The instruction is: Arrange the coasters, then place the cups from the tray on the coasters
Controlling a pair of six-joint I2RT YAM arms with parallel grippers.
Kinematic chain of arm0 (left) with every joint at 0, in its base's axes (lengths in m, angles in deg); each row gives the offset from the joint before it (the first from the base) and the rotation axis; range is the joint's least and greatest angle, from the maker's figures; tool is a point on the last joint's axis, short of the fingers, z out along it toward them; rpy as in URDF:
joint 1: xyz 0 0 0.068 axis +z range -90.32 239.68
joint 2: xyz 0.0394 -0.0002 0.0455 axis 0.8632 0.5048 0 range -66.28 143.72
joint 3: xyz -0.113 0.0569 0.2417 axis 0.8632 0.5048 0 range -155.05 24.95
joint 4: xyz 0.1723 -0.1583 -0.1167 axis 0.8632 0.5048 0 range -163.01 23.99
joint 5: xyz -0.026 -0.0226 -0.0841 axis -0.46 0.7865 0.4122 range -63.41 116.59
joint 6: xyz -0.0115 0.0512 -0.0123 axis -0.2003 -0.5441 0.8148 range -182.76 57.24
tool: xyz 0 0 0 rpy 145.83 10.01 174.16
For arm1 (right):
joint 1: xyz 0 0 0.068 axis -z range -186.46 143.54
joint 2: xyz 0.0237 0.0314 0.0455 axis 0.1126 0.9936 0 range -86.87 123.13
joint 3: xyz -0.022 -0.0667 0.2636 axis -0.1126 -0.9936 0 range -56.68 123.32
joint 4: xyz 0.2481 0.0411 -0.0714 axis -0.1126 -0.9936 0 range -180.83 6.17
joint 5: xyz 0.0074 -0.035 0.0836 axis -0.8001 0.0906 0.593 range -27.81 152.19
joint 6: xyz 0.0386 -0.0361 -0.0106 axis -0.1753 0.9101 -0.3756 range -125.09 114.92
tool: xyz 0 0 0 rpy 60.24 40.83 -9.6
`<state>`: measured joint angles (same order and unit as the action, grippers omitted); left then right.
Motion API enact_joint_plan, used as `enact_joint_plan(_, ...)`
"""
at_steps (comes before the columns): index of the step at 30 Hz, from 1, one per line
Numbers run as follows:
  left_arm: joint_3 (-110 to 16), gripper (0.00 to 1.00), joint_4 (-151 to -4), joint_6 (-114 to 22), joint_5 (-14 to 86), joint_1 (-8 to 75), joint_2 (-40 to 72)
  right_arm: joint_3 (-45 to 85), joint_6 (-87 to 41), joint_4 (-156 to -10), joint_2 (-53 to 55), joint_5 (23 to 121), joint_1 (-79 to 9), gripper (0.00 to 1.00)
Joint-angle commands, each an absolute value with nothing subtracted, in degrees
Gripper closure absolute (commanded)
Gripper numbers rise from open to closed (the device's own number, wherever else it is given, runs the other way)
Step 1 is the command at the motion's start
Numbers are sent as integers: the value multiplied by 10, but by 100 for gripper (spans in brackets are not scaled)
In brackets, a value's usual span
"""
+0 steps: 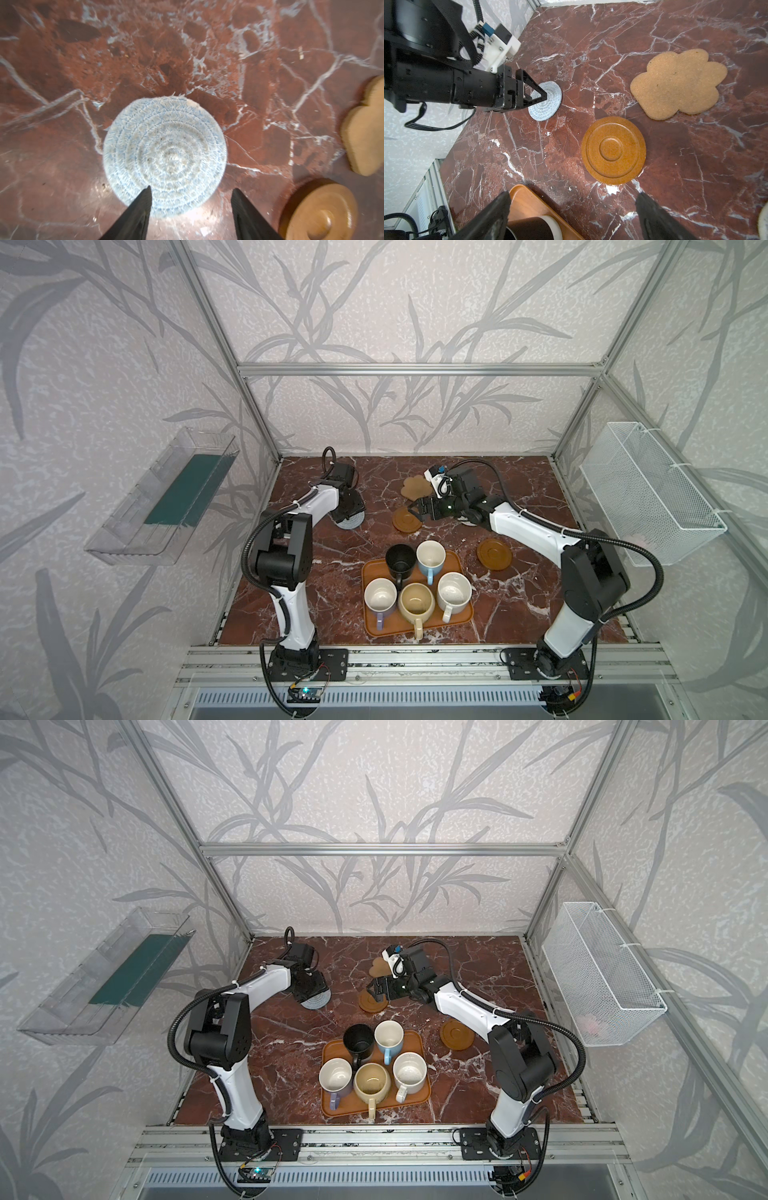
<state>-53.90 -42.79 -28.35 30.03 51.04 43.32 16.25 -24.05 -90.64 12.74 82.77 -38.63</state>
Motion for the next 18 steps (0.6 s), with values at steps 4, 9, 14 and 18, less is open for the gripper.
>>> enact_joint_plan(4, -541, 11, -410, -295, 327, 508, 336, 168, -253, -923, 67, 772, -388, 1)
enact_joint_plan(9, -551, 1, -380, -320, 352, 493, 302, 166, -243, -935, 43, 761, -388, 1)
enact_joint_plan(14, -538, 1, -388, -339, 380, 460, 279, 154, -242, -936, 24, 747, -383, 1)
enact_joint_plan(18, -532, 1, -393, -347, 382, 433, 290, 152, -250, -945, 17, 744, -376, 1)
